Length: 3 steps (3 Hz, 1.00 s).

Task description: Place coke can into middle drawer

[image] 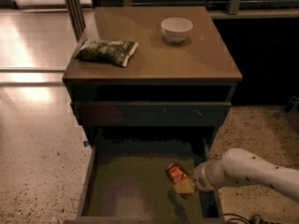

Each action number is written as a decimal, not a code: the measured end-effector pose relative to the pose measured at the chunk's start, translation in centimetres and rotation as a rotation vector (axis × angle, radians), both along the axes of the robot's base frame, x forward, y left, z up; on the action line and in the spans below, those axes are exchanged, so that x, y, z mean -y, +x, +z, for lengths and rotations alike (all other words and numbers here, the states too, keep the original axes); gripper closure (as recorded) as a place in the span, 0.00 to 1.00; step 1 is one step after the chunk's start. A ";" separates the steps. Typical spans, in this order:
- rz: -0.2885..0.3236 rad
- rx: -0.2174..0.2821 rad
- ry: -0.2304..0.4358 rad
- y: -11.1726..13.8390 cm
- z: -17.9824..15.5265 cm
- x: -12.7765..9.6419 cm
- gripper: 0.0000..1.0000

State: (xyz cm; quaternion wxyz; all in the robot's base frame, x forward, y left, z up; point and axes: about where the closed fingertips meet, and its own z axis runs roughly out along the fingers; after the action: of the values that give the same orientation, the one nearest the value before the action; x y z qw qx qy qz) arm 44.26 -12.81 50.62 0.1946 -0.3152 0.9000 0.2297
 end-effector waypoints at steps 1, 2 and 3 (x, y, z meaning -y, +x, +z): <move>0.009 0.011 0.081 2.3 -1.8 -3.3 1.00; 0.052 -0.010 0.153 3.5 -4.0 -7.1 1.00; 0.050 -0.020 0.161 3.4 -4.6 -7.3 1.00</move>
Offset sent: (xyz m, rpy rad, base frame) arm 0.0507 0.1231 -0.0677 0.2491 0.0428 0.1183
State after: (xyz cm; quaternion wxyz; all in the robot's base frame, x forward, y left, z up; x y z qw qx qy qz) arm 47.66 -5.46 46.06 0.2046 -0.3188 0.8723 0.3092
